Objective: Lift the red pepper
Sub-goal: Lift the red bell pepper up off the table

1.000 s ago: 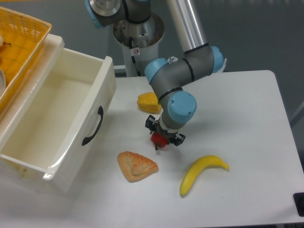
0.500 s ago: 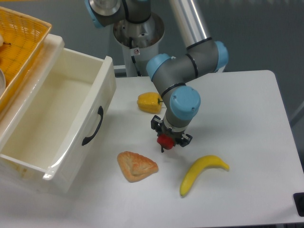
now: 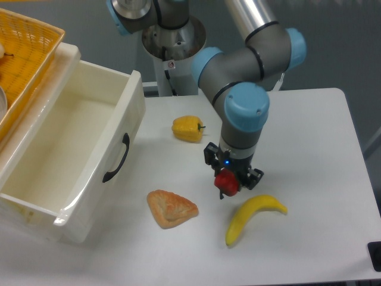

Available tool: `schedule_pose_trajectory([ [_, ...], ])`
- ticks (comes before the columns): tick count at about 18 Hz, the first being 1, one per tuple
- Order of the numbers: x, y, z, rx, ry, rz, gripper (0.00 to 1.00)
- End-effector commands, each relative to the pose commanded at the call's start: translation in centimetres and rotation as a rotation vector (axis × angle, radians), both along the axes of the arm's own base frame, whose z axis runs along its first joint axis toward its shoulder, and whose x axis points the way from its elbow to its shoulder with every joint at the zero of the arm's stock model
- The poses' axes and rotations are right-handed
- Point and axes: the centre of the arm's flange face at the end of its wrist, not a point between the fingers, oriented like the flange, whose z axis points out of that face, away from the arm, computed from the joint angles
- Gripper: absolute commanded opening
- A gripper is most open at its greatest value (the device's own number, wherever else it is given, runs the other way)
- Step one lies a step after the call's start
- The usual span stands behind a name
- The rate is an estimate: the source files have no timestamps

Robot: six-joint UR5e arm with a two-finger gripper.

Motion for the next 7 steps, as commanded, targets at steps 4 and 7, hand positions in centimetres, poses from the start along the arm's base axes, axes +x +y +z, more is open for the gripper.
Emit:
schedule_pose_trajectory([
  [4, -0.92, -0.27, 0.11, -0.068, 0.026, -0.051, 0.37],
  [7, -0.92, -0.22, -0.17, -0.067, 0.02, -0.053, 0.37],
])
